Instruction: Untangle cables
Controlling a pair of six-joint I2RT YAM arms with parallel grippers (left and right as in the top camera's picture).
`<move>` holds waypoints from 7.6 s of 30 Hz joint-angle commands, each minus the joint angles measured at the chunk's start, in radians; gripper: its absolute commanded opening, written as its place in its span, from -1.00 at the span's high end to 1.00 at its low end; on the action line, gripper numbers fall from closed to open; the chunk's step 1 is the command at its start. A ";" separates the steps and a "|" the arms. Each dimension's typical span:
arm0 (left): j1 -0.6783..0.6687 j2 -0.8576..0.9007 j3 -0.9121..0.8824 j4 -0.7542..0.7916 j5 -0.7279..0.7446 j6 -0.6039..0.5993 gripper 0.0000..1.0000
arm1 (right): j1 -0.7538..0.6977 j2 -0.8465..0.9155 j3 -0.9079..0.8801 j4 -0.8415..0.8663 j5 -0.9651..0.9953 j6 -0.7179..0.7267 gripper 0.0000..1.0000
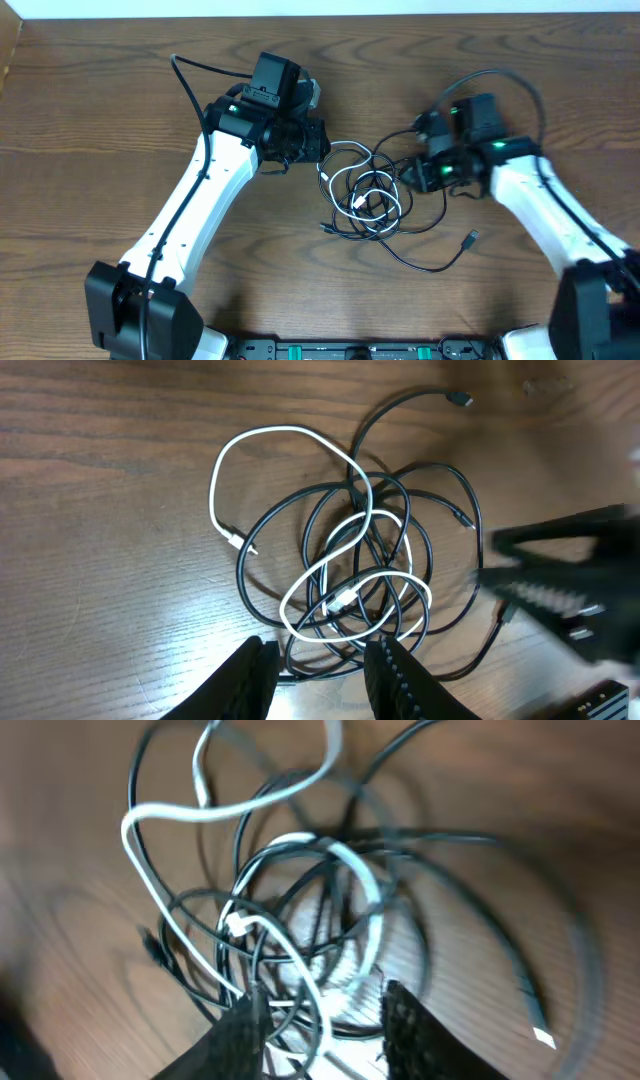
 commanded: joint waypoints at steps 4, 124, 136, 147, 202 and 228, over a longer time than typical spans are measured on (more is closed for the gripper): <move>0.001 0.004 -0.008 0.001 -0.006 0.017 0.31 | 0.102 0.136 0.002 0.059 0.011 -0.072 0.33; -0.174 0.301 -0.323 0.735 -0.351 -0.018 0.19 | -0.230 -0.170 0.066 -0.132 -0.265 0.069 0.06; -0.223 0.349 -0.323 0.750 -0.348 -0.085 0.70 | -0.230 -0.170 0.066 -0.145 -0.240 0.069 0.04; -0.223 -0.184 -0.323 0.590 -0.102 -0.069 0.71 | -0.168 -0.170 0.067 -0.054 -0.372 0.071 0.11; 0.106 -0.369 -0.303 0.222 -0.223 -0.163 0.29 | 0.130 0.109 0.068 0.167 0.076 0.033 0.12; 0.106 -0.369 -0.303 0.220 -0.223 -0.163 0.28 | 0.097 -0.279 0.190 0.092 0.066 -0.033 0.98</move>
